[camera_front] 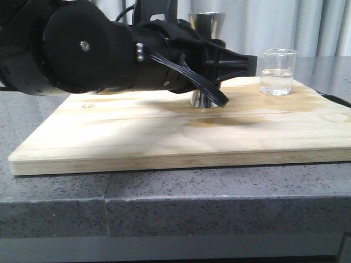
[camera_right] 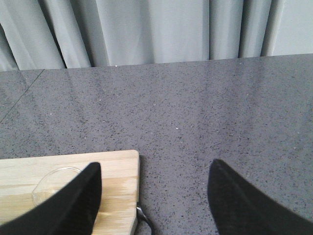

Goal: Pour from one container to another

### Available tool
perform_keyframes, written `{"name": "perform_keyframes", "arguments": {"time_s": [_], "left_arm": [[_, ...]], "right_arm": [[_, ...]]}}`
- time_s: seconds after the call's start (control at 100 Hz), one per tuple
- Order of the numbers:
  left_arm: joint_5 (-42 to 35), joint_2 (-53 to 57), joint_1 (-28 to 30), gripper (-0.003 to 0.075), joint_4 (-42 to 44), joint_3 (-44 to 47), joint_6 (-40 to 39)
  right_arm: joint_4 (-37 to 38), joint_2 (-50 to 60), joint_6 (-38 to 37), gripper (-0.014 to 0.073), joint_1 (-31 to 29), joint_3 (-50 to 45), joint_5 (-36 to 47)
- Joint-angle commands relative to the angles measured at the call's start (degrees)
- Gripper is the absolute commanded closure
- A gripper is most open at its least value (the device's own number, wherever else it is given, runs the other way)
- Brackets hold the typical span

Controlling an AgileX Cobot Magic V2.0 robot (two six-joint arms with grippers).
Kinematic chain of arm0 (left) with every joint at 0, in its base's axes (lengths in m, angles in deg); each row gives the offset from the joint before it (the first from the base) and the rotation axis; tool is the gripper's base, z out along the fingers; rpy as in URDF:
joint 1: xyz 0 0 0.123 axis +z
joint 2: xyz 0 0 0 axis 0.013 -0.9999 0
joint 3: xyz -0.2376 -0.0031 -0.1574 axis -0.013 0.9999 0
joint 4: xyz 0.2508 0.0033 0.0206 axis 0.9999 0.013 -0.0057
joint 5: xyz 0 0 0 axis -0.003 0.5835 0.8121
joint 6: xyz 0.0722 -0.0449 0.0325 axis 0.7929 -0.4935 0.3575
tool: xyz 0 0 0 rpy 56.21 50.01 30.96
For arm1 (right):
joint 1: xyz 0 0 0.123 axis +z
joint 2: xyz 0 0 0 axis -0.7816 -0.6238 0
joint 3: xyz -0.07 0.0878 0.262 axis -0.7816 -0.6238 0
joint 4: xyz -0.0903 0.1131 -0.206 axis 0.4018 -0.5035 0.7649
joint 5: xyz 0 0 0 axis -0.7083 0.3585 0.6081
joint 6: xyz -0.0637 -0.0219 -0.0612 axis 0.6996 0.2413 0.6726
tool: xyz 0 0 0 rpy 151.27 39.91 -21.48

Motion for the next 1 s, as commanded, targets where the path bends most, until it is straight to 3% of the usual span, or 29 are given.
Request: {"name": "perform_keyframes", "arguments": {"time_s": [0.0,0.18,0.33,0.44,0.57,0.79,0.99], "left_arm": [[-4.6,2.6,0.1,0.0593,0.6,-1.4,-0.7],[-4.6,2.6,0.1,0.0741,0.6,-1.4,-0.7],[-3.6,3.4,0.1,0.0739,3.6,-1.4,-0.5],[1.8,7.4,0.1,0.0740,4.4,-1.4,-0.8],[9.4,15.2,0.1,0.0740,4.2,-1.6,-0.8],[14.1,25.7,0.1,0.0740,3.6,-1.6,-0.8],[17.7,29.0,0.1,0.0739,3.6,-1.6,-0.8]], "right_arm": [[0.5,0.6,0.5,0.0169,0.1,2.2,5.1],[0.5,0.6,0.5,0.0169,0.1,2.2,5.1],[0.5,0.5,0.5,0.0169,0.1,1.9,5.5],[0.5,0.5,0.5,0.0169,0.1,0.3,8.2],[0.6,0.5,0.5,0.0169,1.5,-5.4,16.7],[0.6,-0.3,0.5,0.0169,7.6,-16.8,31.9],[1.5,-6.8,0.5,0.0167,8.4,-22.9,46.0]]}}
